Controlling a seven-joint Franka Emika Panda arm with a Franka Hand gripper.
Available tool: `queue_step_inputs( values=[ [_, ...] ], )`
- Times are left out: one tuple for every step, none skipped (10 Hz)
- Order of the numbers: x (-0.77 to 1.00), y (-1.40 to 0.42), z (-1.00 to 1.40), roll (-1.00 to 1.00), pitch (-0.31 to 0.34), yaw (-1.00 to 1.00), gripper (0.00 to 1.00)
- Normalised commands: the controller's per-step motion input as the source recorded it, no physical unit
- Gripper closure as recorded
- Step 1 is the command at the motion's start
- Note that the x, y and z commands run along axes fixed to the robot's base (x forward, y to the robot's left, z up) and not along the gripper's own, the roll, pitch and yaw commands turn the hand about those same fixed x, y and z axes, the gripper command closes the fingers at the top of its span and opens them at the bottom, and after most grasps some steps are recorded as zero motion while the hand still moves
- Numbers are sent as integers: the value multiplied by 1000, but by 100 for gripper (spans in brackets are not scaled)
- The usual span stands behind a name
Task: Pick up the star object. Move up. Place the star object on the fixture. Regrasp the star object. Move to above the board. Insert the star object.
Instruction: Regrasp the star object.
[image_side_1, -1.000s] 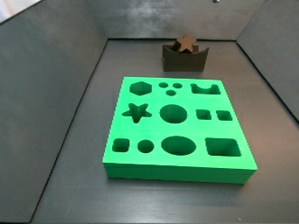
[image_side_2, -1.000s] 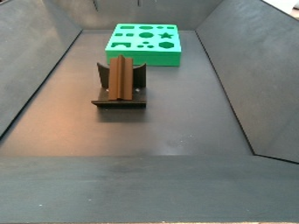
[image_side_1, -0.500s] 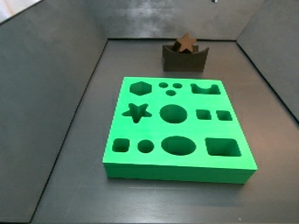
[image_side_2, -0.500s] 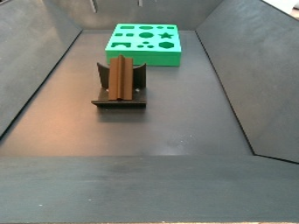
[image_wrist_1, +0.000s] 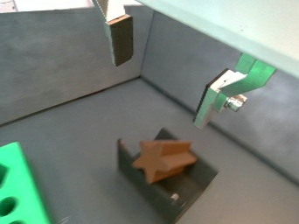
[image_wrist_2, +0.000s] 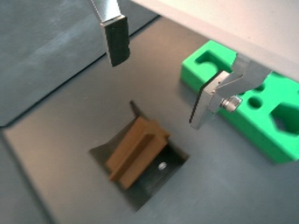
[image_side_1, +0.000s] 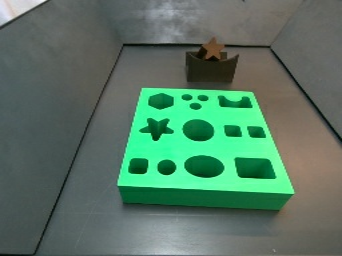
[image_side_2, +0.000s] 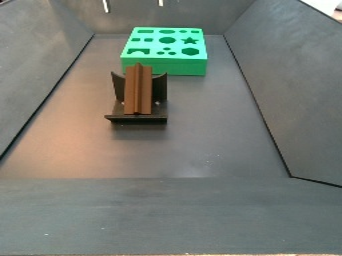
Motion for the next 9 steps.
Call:
queue_step_inputs(
  values=[
    [1,-21,-2,1000,7,3,0],
    [16,-21,-11,1000,16,7,0],
    [24,-22,-4,1000,25,10,0],
    [36,-24,-8,1000,37,14,0],
    [58,-25,-16,1000,57,23,0],
    [67,-30,-13,1000,81,32,0],
    [75,-33,-8,1000,110,47,0],
    [85,-35,-14,1000,141,71,0],
    [91,-36,-21,846,154,92,0]
  ],
)
